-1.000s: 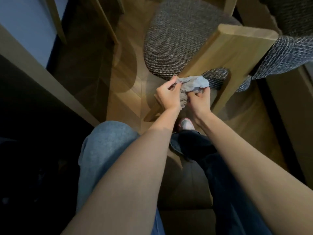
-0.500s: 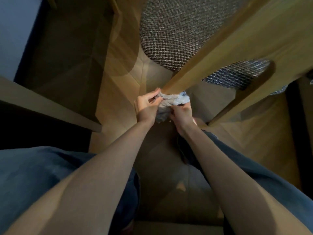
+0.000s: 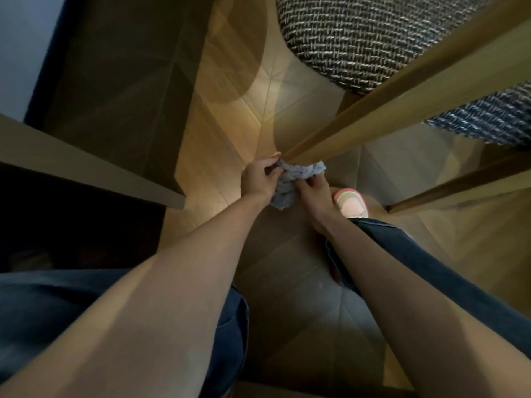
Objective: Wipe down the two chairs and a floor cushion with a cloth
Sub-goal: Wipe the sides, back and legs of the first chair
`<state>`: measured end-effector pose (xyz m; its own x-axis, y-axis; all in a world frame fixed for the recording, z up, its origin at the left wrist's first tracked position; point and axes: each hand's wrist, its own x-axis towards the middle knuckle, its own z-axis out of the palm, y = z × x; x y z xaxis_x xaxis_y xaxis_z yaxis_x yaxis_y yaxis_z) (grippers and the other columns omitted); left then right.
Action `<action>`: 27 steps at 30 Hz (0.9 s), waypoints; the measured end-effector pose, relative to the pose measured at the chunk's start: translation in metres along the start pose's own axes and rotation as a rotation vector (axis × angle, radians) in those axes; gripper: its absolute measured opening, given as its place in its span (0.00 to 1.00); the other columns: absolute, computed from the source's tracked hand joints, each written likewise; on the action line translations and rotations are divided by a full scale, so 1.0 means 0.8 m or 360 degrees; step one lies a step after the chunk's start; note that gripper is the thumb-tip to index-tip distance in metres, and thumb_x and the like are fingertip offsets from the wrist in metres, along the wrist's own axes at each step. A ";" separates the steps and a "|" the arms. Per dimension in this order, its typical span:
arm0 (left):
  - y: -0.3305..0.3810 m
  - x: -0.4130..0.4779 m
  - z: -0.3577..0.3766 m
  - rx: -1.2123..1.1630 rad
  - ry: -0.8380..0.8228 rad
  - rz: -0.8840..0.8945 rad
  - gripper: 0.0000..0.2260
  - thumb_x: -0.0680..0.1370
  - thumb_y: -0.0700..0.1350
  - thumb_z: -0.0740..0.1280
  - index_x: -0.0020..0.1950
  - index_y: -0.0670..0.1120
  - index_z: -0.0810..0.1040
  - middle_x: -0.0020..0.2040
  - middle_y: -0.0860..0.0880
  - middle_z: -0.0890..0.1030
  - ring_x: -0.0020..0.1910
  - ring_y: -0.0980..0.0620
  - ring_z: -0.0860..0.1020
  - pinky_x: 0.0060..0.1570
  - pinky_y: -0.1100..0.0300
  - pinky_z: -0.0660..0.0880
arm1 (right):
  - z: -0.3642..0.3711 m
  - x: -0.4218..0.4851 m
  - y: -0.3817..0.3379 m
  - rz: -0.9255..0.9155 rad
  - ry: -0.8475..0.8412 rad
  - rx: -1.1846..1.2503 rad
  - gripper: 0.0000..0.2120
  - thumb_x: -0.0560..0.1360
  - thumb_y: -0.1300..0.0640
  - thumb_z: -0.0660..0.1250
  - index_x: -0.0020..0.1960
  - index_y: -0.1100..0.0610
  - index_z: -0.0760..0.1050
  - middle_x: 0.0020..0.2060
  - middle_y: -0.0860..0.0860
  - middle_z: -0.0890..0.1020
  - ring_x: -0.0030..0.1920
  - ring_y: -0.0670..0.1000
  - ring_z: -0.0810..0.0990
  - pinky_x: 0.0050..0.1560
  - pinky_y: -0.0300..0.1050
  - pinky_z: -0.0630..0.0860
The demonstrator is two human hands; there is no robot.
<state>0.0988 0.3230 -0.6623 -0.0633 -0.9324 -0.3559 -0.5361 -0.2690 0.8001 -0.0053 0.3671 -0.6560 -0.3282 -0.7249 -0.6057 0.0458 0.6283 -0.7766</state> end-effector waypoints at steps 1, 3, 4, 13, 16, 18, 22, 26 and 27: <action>-0.003 0.003 0.001 0.0015 -0.0011 -0.0032 0.16 0.76 0.36 0.68 0.64 0.38 0.77 0.62 0.42 0.79 0.62 0.47 0.76 0.66 0.55 0.70 | -0.001 0.004 0.000 0.0014 -0.0014 -0.0027 0.18 0.79 0.66 0.62 0.68 0.66 0.67 0.63 0.62 0.76 0.64 0.58 0.75 0.67 0.57 0.70; -0.007 0.006 0.003 0.0048 -0.0018 -0.0101 0.16 0.77 0.38 0.68 0.64 0.38 0.76 0.63 0.43 0.79 0.62 0.48 0.76 0.65 0.56 0.70 | -0.002 0.010 -0.002 0.0083 -0.0067 0.0014 0.18 0.78 0.68 0.61 0.68 0.66 0.67 0.63 0.61 0.76 0.63 0.58 0.76 0.66 0.56 0.72; -0.008 0.007 0.004 0.0042 -0.0020 -0.0135 0.16 0.77 0.38 0.68 0.65 0.38 0.76 0.63 0.43 0.78 0.62 0.48 0.76 0.65 0.56 0.70 | -0.003 0.011 -0.003 0.0121 -0.0095 0.0058 0.18 0.78 0.69 0.60 0.68 0.66 0.67 0.63 0.61 0.76 0.63 0.58 0.76 0.66 0.56 0.72; 0.033 -0.023 0.001 -0.0405 0.0128 -0.0359 0.13 0.76 0.38 0.69 0.61 0.39 0.80 0.60 0.44 0.81 0.60 0.48 0.78 0.64 0.55 0.72 | -0.017 -0.028 -0.032 0.0041 0.0043 0.0349 0.12 0.77 0.70 0.61 0.57 0.59 0.72 0.58 0.62 0.79 0.59 0.59 0.78 0.62 0.57 0.75; 0.066 -0.043 -0.006 -0.0577 0.0190 -0.0359 0.14 0.75 0.36 0.70 0.61 0.37 0.79 0.58 0.42 0.81 0.58 0.49 0.79 0.64 0.57 0.72 | -0.032 -0.054 -0.056 0.0020 0.0131 0.0445 0.14 0.76 0.70 0.63 0.61 0.62 0.73 0.57 0.62 0.80 0.58 0.60 0.79 0.63 0.57 0.75; 0.090 -0.062 -0.008 -0.0667 0.0259 -0.0296 0.15 0.74 0.35 0.70 0.60 0.36 0.79 0.57 0.41 0.81 0.55 0.51 0.79 0.61 0.60 0.73 | -0.046 -0.072 -0.075 -0.0024 0.0186 0.0498 0.16 0.75 0.71 0.64 0.63 0.64 0.71 0.57 0.63 0.80 0.59 0.60 0.79 0.63 0.57 0.74; 0.143 -0.104 -0.005 -0.1001 0.0413 -0.0345 0.15 0.72 0.36 0.73 0.59 0.36 0.80 0.54 0.42 0.83 0.52 0.52 0.80 0.59 0.56 0.76 | -0.084 -0.113 -0.111 -0.0222 0.0237 0.0559 0.13 0.74 0.71 0.67 0.56 0.59 0.74 0.48 0.55 0.83 0.51 0.53 0.83 0.55 0.47 0.80; 0.198 -0.149 0.009 -0.1351 0.0385 -0.0407 0.19 0.74 0.36 0.72 0.64 0.35 0.76 0.53 0.43 0.83 0.52 0.49 0.81 0.60 0.50 0.76 | -0.132 -0.159 -0.137 -0.0314 0.0177 0.0596 0.10 0.76 0.65 0.68 0.57 0.62 0.75 0.49 0.58 0.83 0.49 0.53 0.83 0.51 0.47 0.80; 0.210 -0.161 0.016 -0.1397 0.0362 -0.0413 0.21 0.74 0.37 0.72 0.66 0.35 0.74 0.53 0.43 0.82 0.52 0.49 0.81 0.60 0.50 0.76 | -0.146 -0.169 -0.142 -0.0279 0.0194 0.0615 0.12 0.76 0.64 0.68 0.58 0.62 0.76 0.50 0.59 0.83 0.50 0.54 0.83 0.51 0.48 0.81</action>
<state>0.0059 0.4013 -0.4879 0.1842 -0.8178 -0.5452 0.3215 -0.4740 0.8197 -0.0762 0.4264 -0.4656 -0.4700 -0.7580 -0.4522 0.3214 0.3301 -0.8875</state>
